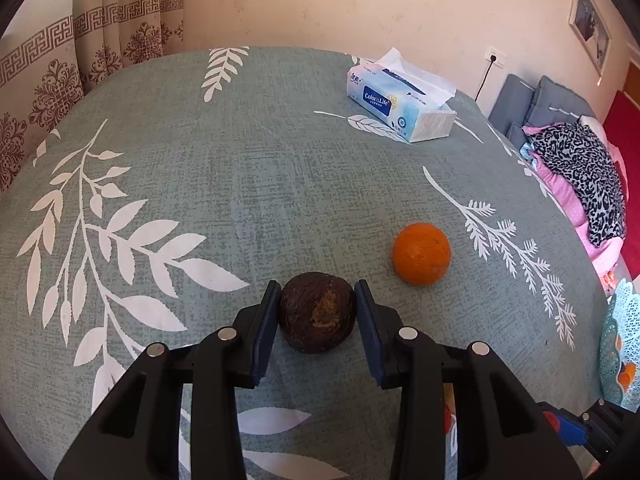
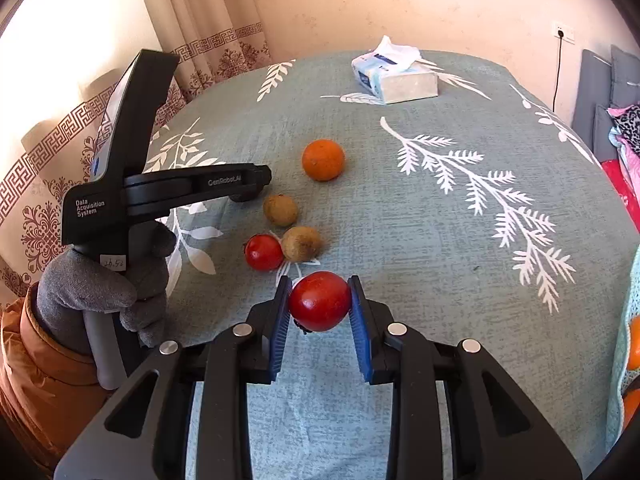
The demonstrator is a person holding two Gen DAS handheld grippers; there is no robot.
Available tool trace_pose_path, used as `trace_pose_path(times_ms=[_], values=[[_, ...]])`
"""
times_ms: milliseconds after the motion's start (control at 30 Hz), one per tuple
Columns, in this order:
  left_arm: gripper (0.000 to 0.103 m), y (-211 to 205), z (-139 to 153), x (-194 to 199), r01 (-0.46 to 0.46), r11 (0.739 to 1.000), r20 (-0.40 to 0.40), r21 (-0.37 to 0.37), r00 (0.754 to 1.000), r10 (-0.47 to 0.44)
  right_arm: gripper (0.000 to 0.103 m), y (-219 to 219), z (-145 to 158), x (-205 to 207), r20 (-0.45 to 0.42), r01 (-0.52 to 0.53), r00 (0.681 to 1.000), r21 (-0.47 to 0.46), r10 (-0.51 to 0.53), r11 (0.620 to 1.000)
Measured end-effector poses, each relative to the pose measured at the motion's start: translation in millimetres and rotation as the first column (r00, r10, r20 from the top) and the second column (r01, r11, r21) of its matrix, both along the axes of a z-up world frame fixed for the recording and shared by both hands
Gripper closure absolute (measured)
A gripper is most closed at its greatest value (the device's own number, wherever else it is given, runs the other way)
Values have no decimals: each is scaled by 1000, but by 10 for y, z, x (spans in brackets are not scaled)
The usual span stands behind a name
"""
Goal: Organize fruits
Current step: 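Grasp a red tomato with the right tool while the left tool holds the dark fruit, then carry the tomato and dark fruit to the blue basket and release both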
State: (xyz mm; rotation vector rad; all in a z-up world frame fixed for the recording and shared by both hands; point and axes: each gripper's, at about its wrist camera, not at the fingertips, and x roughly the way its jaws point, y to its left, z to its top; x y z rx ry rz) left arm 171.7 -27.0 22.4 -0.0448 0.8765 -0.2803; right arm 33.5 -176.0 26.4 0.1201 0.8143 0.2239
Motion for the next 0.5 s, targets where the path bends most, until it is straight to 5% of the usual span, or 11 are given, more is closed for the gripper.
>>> trace_pose_path(times_ms=[500], values=[[65, -134, 187, -195, 27, 999, 88, 24, 996, -29, 74, -773, 303, -525, 102, 223, 970, -6, -221, 975]])
